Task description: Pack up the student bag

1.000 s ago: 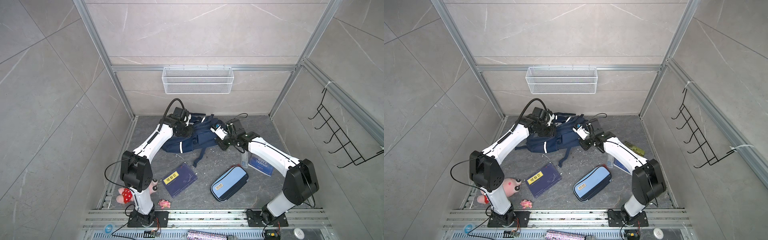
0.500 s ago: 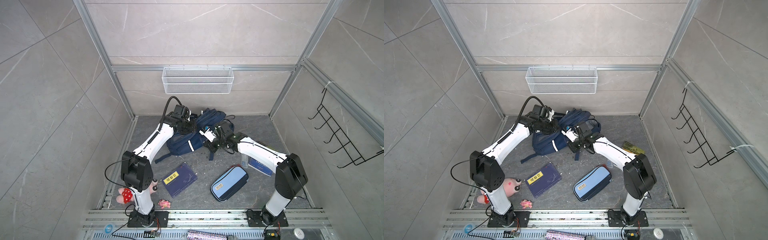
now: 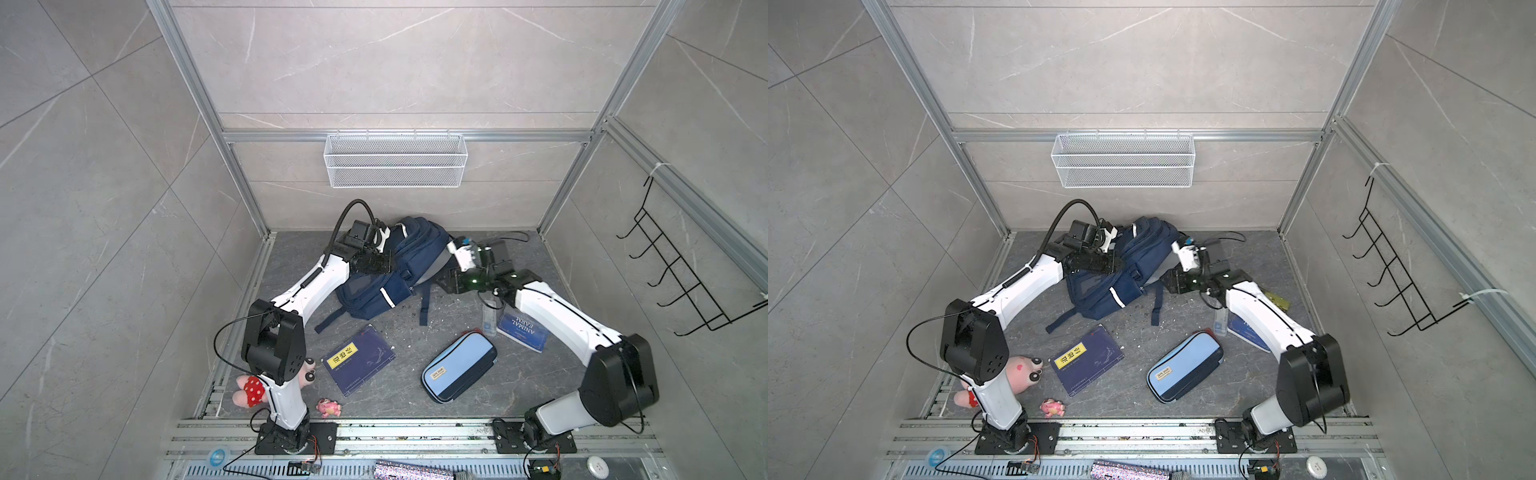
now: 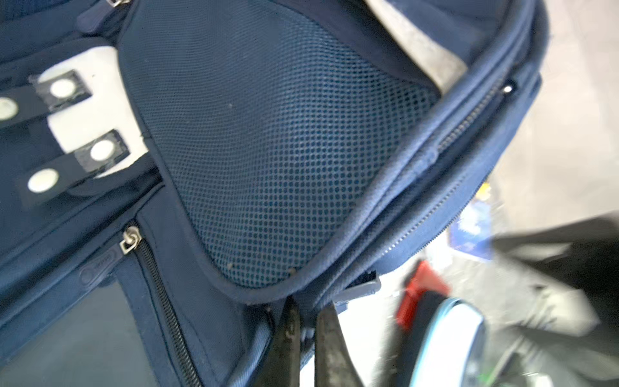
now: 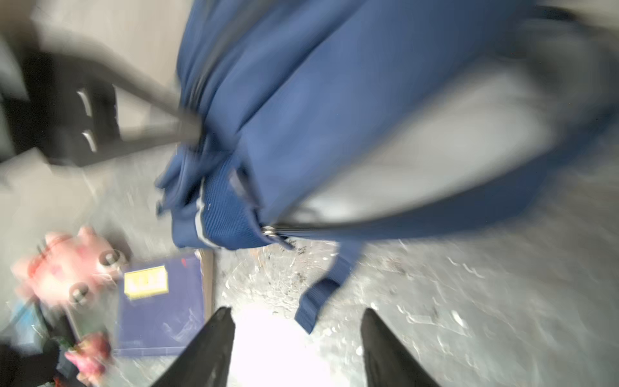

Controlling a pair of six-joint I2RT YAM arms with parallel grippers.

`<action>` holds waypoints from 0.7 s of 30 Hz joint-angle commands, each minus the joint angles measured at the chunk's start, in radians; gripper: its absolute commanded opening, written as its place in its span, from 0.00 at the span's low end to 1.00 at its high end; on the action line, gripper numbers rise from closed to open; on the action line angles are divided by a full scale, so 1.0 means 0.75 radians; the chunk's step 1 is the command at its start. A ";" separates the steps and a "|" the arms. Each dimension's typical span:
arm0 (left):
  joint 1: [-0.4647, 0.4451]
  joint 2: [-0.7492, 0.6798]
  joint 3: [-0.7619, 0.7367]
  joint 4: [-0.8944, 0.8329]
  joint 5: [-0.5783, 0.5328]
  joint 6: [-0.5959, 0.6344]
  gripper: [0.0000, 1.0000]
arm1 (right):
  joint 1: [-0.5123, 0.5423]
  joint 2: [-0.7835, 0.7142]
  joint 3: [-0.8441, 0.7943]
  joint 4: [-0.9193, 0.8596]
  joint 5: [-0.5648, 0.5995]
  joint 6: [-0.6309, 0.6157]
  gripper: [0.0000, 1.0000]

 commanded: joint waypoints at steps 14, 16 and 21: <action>-0.119 0.177 0.123 -0.029 -0.073 0.116 0.25 | -0.532 -0.130 -0.172 -0.446 0.152 0.371 0.77; -0.133 0.140 0.104 -0.057 -0.103 0.084 0.40 | -0.632 -0.120 -0.183 -0.476 0.193 0.343 0.77; -0.213 0.046 0.124 -0.190 -0.193 0.052 0.66 | -0.948 -0.062 -0.245 -0.449 0.217 0.359 0.77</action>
